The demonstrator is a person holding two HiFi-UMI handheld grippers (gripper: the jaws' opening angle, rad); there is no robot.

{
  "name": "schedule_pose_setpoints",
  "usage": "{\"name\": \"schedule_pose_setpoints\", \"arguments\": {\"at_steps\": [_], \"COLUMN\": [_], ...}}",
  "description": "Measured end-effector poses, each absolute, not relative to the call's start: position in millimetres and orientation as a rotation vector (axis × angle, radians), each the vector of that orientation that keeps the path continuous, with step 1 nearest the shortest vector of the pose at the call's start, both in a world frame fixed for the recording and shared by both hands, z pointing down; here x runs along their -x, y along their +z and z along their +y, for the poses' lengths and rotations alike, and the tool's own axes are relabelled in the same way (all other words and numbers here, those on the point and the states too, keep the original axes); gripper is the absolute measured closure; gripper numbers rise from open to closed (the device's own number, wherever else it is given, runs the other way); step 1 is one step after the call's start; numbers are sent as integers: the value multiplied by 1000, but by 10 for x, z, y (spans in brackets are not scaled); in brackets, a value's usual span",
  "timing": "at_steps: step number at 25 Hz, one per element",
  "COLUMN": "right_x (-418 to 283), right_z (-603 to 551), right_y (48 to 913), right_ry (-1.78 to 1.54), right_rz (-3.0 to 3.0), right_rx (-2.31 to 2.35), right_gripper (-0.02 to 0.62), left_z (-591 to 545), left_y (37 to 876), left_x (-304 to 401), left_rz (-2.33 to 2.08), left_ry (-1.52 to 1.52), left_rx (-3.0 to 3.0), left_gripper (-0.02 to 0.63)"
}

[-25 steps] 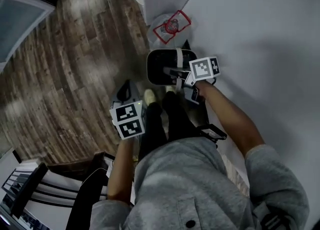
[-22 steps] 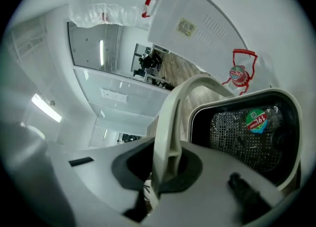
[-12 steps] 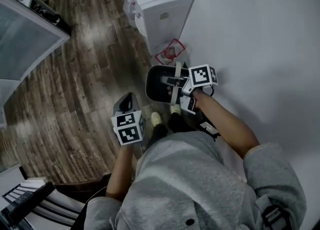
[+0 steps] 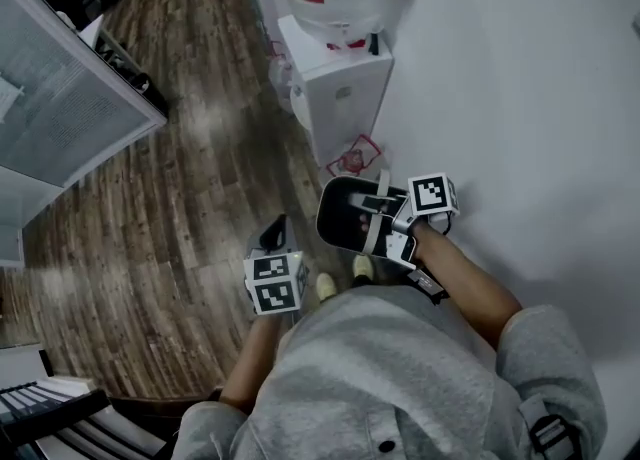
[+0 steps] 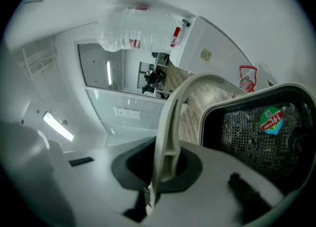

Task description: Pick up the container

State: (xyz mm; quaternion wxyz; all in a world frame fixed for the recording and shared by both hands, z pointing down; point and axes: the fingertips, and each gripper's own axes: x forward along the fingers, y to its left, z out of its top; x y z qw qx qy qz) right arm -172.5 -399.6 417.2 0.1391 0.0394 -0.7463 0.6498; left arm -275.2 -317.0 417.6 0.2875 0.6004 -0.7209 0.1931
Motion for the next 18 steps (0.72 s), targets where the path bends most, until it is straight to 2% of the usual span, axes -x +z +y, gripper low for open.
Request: {"name": "schedule_pose_setpoints", "arguments": {"at_steps": [18], "right_x": [1590], "right_z": [-4048], "right_y": [4241], "right_ry": [1880], "right_rz": [-2159], "right_rx": [-156], "right_gripper": [569], "left_z": [-3317], "left_y": [4038], "left_x": [2674], "left_rz": [-1936], "left_ry": [517], "left_rx": [-1664], "left_gripper": [592]}}
